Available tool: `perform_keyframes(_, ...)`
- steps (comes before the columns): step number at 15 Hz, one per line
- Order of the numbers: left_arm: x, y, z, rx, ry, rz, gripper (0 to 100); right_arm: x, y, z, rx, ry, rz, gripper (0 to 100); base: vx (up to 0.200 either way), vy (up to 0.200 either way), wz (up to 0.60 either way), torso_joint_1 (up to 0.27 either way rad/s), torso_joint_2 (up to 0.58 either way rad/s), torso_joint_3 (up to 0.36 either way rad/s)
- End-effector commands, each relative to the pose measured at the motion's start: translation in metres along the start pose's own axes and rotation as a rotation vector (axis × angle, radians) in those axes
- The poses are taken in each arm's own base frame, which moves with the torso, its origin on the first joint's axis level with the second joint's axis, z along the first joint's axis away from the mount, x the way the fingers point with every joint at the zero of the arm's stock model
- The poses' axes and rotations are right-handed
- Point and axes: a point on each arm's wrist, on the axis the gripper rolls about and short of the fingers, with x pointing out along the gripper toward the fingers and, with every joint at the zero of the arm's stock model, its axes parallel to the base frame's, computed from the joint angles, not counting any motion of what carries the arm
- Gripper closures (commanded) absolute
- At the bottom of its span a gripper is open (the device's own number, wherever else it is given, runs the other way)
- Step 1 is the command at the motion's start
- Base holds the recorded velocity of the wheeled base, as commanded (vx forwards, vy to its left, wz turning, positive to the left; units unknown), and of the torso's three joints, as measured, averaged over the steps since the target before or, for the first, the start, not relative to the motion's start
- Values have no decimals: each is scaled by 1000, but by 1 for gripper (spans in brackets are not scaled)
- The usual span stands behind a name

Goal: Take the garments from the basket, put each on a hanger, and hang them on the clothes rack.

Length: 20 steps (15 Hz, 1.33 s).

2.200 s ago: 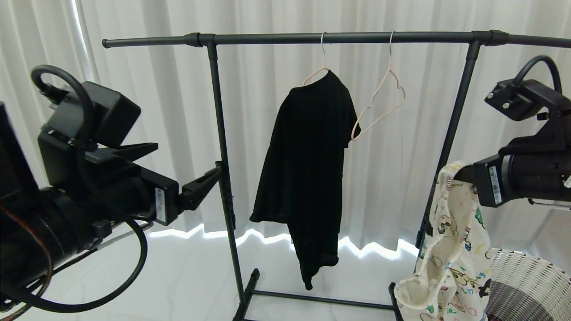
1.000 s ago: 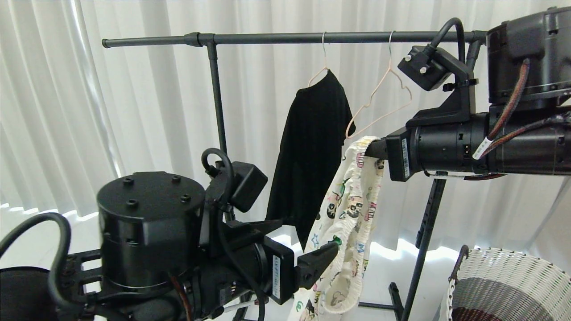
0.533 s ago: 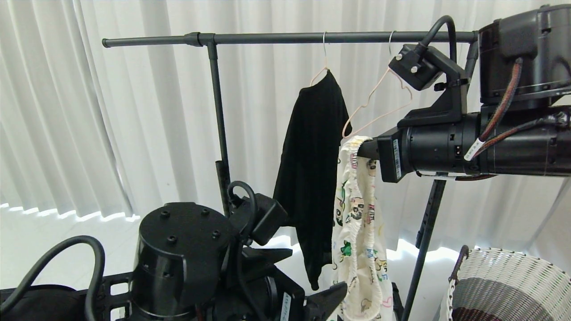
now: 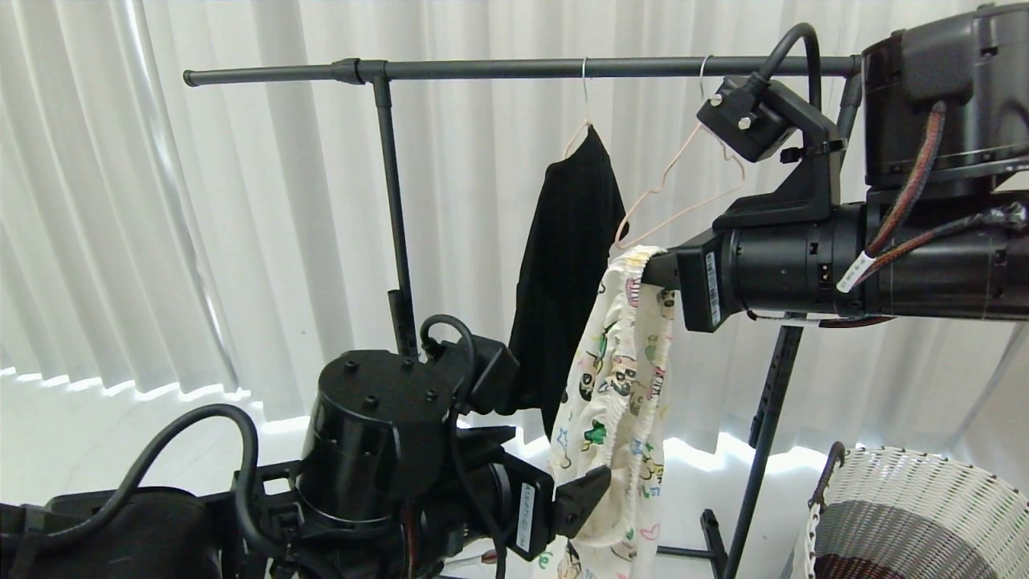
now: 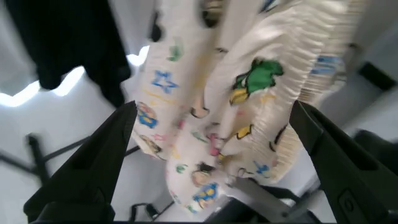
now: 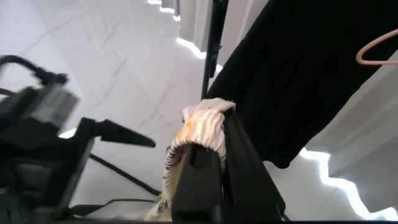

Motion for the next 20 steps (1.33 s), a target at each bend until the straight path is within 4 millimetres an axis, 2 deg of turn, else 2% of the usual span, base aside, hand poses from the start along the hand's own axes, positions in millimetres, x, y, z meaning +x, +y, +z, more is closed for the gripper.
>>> perform_keyframes(1, 5, -6, -8, 16, 33, -12, 0, -1, 1, 1, -1, -3, 2, 100, 0, 0, 0, 0, 0, 0)
perform_keyframes(2, 6, -6, -13, 47, 49, -3, 0, -1, 1, 1, -1, -5, 2, 100, 0, 0, 0, 0, 0, 0)
perform_keyframes(4, 6, 12, -36, 138, 136, 71, 0, -3, 1, 5, -2, -19, 3, 100, 0, 0, 0, 0, 0, 0)
perform_keyframes(5, 3, 16, -42, 153, 152, 94, 0, -3, 1, 6, -3, -20, 1, 100, 0, 0, 0, 0, 0, 0)
perform_keyframes(10, -9, 21, -47, 149, 148, 121, 0, -10, 1, 5, -2, -20, -11, 100, 0, 0, 0, 0, 0, 0)
perform_keyframes(11, -13, 22, -48, 149, 149, 121, 100, -12, 1, 3, -1, -11, -18, 100, 0, 0, 0, 0, 0, 0)
perform_keyframes(14, -23, 22, -49, 153, 132, 132, 100, -20, 0, -5, 1, 6, -60, 100, 0, 0, 0, 0, 0, 0)
perform_keyframes(16, -34, 23, -44, 193, 79, 220, 100, -37, 1, -15, 4, 14, -93, 100, 0, 0, 0, 0, 0, 0)
perform_keyframes(18, -53, 22, -30, 232, -15, 246, 100, -62, 2, -29, 7, 28, -100, 100, 0, 0, 0, 0, 0, 0)
perform_keyframes(20, -70, 21, -7, 218, -89, 256, 100, -85, 4, -40, 8, 53, -101, 100, 0, 0, 0, 0, 0, 0)
